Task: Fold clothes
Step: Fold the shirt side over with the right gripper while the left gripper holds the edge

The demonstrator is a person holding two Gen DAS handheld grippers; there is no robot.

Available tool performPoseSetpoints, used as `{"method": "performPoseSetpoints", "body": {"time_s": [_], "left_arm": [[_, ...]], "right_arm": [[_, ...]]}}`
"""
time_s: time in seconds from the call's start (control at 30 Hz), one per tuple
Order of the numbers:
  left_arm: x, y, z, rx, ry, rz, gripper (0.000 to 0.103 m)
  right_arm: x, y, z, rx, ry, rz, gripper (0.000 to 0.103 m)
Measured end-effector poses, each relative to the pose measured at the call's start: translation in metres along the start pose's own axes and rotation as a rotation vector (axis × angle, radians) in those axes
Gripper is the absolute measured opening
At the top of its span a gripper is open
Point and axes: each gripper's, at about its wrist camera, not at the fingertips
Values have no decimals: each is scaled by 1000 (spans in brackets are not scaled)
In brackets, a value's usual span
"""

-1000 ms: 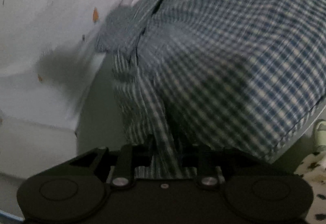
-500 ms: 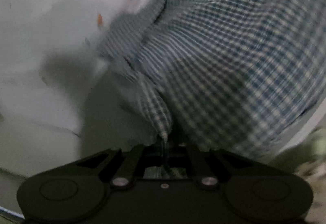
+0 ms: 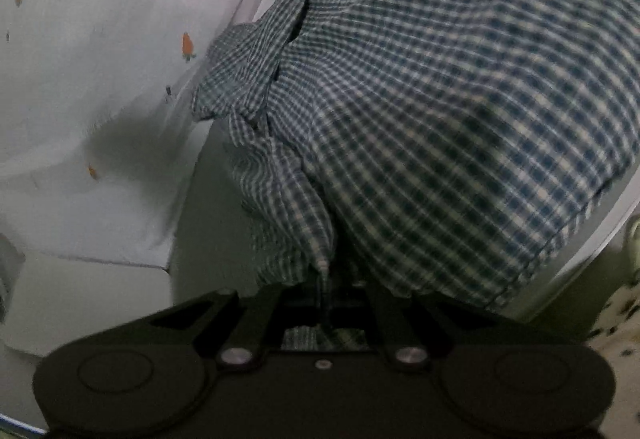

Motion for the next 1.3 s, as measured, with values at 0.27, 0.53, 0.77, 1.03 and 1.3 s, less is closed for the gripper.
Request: {"method": "performPoseSetpoints", "body": {"time_s": [0.27,0.53,0.77,1.03,1.3], "left_arm": [[-8,-7,-14,4,-120,148,21],[-22,-17,21,57,-347,423,1],[-28,-32,-3,-61,39,423,0],[-12,8,22,130,115,382,25],[-4,76,5,231,125,383,34]], "right_arm": [[12,12,-2,-58,54,-69,4],[12,43,13,-101,172,-117,4],[9,56,-1,-262,-29,6,13],[-17,113,27,-161,-47,115,39],[-11,191,26,-25,-30,57,40]]}}
Point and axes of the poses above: each gripper's, at about its wrist camera, not at the fingertips, and z roughly against the way its jaws point, x to its right, y to its top, and after that the axes turned 3 degrees about y, right-handed
